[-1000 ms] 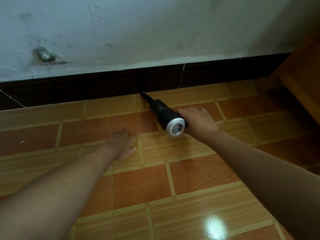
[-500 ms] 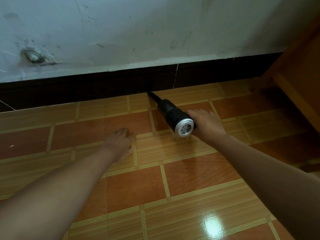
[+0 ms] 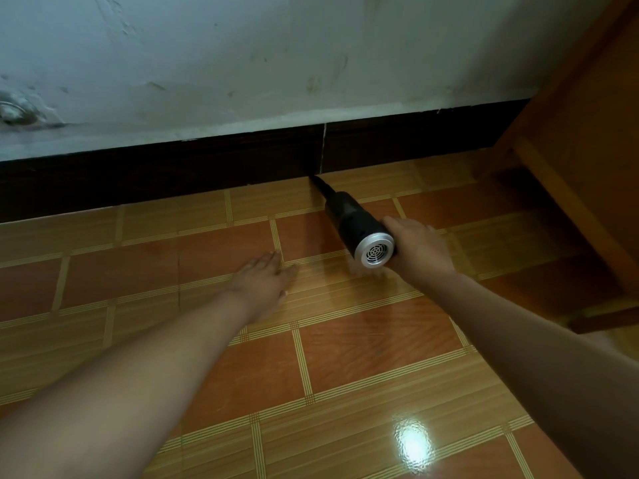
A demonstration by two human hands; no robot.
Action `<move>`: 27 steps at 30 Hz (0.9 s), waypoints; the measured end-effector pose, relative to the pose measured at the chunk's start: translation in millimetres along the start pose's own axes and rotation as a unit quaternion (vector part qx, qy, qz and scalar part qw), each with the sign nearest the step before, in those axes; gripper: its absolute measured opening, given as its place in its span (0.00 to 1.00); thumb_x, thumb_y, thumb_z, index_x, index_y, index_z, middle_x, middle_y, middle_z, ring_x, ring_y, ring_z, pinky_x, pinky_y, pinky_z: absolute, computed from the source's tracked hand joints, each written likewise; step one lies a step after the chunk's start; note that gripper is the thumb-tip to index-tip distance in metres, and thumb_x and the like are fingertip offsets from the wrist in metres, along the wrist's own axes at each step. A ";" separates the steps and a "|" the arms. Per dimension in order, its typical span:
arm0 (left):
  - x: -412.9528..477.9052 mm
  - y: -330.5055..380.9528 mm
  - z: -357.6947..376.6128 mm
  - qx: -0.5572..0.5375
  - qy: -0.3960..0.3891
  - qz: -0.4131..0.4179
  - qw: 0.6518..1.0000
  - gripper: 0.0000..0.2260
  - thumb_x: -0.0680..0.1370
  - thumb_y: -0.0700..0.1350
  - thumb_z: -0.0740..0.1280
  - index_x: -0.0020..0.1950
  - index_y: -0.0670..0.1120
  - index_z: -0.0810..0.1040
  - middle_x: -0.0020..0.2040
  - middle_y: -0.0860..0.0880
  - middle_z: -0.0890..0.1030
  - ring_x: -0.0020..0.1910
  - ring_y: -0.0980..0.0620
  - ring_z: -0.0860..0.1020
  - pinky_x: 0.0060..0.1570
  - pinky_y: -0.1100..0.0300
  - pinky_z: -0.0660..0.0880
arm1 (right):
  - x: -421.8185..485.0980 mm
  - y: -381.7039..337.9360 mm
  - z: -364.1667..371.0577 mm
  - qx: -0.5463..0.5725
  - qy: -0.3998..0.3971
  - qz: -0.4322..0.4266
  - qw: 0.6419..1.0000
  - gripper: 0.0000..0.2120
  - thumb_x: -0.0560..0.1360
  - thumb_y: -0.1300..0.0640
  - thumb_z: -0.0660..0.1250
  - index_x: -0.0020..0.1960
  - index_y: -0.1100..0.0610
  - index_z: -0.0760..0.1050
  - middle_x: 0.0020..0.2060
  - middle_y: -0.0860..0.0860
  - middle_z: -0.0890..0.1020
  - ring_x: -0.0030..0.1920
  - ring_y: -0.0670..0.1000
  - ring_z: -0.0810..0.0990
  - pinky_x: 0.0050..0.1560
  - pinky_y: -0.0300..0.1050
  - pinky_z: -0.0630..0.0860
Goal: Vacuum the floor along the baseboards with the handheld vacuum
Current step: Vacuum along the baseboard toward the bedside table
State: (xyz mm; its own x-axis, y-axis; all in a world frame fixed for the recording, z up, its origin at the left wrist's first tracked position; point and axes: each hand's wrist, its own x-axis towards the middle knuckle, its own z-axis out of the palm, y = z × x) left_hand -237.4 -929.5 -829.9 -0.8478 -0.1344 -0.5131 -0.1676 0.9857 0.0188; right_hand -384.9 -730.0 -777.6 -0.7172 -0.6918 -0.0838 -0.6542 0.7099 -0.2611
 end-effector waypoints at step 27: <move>7.0 12.7 -13.8 0.017 -0.025 -0.016 0.999 0.25 0.83 0.51 0.52 0.79 0.50 0.49 0.78 0.38 0.48 0.77 0.42 0.50 0.74 0.53 0.51 | -8.0 25.2 -6.8 -0.051 0.038 0.099 0.993 0.12 0.74 0.52 0.66 0.55 0.52 0.69 0.51 0.50 0.78 0.55 0.53 0.75 0.58 0.52 0.64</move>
State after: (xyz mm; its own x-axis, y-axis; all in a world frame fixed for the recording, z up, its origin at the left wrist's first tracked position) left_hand -252.4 -919.3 -821.4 -0.8155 -0.1621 -0.5556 -0.1769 0.9839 -0.0274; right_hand -397.2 -705.7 -776.9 -0.8480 -0.5277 -0.0491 -0.5165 0.8436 -0.1468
